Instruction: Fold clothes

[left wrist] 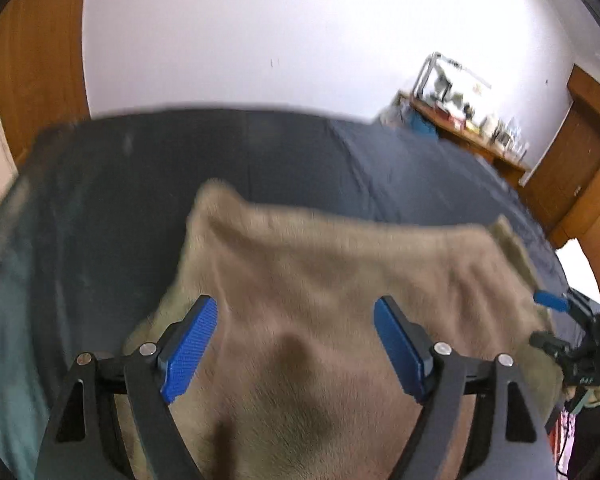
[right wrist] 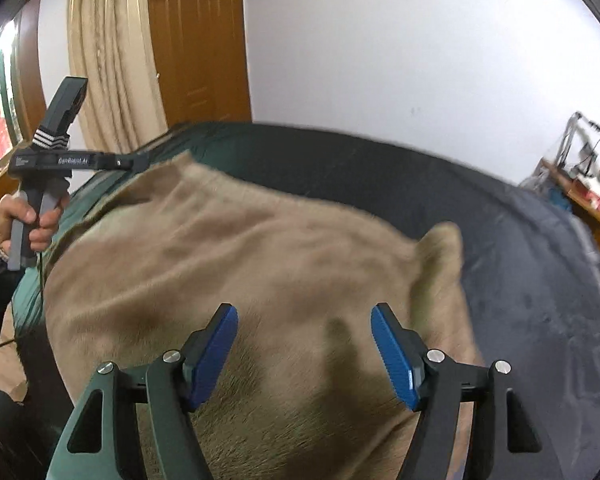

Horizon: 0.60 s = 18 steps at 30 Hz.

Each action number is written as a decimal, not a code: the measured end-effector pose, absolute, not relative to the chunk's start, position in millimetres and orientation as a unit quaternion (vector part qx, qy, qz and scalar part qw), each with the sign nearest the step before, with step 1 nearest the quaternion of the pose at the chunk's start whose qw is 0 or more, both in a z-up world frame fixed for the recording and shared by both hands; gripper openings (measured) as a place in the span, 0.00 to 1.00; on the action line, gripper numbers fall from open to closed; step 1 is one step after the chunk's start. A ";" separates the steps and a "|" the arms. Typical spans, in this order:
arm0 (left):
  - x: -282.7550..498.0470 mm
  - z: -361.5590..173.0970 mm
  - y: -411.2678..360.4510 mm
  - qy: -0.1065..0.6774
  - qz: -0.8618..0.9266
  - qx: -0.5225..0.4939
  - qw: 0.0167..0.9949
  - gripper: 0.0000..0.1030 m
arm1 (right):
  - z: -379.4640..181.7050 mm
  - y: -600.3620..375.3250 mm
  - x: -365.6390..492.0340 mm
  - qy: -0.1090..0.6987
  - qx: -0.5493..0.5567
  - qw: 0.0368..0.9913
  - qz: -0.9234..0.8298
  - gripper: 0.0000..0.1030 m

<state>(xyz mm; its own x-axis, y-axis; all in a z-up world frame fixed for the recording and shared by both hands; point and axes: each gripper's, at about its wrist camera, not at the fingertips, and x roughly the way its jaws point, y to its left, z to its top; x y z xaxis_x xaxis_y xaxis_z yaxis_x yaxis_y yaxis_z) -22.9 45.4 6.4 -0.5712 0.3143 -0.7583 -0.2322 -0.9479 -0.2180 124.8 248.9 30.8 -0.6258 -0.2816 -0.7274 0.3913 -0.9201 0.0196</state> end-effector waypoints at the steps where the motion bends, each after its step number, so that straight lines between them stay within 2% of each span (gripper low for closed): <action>1: -23.8 1.4 41.7 -0.049 0.885 -0.438 0.149 0.81 | 21.8 252.8 123.5 0.070 0.406 0.182 -0.893 0.69; 8: -27.7 -28.5 21.9 -0.048 0.887 -0.445 0.112 0.81 | -8.0 290.2 122.5 0.014 0.436 0.202 -0.877 0.69; 15: -2.3 -8.9 21.7 -0.037 0.893 -0.435 0.111 0.82 | 6.6 261.2 140.0 0.092 0.407 0.152 -0.896 0.72; 18: 22.6 10.9 21.9 -0.027 0.899 -0.415 0.139 0.85 | 22.6 254.7 160.0 0.085 0.370 0.183 -0.907 0.72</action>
